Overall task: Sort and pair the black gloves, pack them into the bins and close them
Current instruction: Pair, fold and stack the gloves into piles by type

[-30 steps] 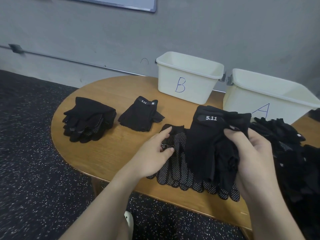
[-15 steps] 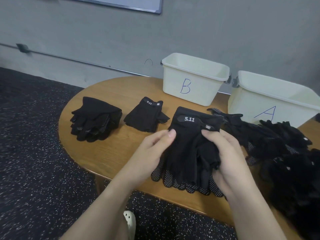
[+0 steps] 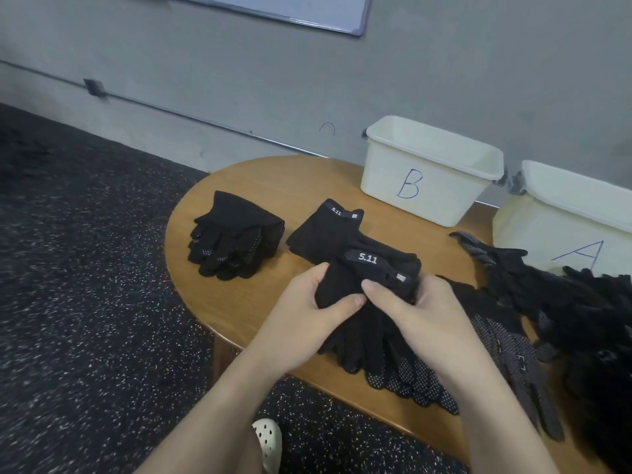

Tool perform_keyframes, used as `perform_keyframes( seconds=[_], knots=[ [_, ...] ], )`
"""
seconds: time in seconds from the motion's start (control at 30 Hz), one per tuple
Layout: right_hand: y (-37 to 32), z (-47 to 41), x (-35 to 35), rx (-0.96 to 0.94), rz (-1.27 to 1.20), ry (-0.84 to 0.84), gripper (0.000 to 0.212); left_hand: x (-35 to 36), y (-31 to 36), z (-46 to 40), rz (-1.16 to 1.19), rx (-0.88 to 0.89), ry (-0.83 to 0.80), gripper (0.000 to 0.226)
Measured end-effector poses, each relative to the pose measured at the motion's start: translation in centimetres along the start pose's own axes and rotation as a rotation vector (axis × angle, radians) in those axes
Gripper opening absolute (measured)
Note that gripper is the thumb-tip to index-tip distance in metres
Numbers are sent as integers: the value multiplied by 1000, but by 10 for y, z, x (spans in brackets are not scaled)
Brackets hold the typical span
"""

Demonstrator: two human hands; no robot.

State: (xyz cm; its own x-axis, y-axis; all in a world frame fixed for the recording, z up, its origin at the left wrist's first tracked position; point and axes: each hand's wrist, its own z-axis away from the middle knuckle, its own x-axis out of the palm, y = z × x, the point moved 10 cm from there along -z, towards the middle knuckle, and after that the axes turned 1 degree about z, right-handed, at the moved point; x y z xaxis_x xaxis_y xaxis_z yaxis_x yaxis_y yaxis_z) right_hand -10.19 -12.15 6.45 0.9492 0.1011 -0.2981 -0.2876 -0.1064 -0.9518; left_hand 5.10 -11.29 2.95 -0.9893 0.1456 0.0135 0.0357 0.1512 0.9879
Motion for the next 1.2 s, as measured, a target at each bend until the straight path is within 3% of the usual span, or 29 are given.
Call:
perform_keyframes(
  seconds=[0.23, 0.4, 0.57, 0.77, 1.2],
  knots=[
    [-10, -55, -7, -3, -208, 67, 10, -33, -14, -9, -34, -36, 182, 13],
    [4, -113, 11, 121, -189, -1, 22, -73, -22, -32, -53, -51, 459, 11],
    [11, -157, 9, 129, -1, 22, 17, -93, -32, -46, -146, -105, 652, 17],
    [27, -180, 16, 101, 45, 44, 13, -95, -32, -48, -215, -112, 739, 33],
    [44, -187, 19, 67, 119, 52, 21, -92, -27, -45, -361, -159, 694, 44]
  ],
)
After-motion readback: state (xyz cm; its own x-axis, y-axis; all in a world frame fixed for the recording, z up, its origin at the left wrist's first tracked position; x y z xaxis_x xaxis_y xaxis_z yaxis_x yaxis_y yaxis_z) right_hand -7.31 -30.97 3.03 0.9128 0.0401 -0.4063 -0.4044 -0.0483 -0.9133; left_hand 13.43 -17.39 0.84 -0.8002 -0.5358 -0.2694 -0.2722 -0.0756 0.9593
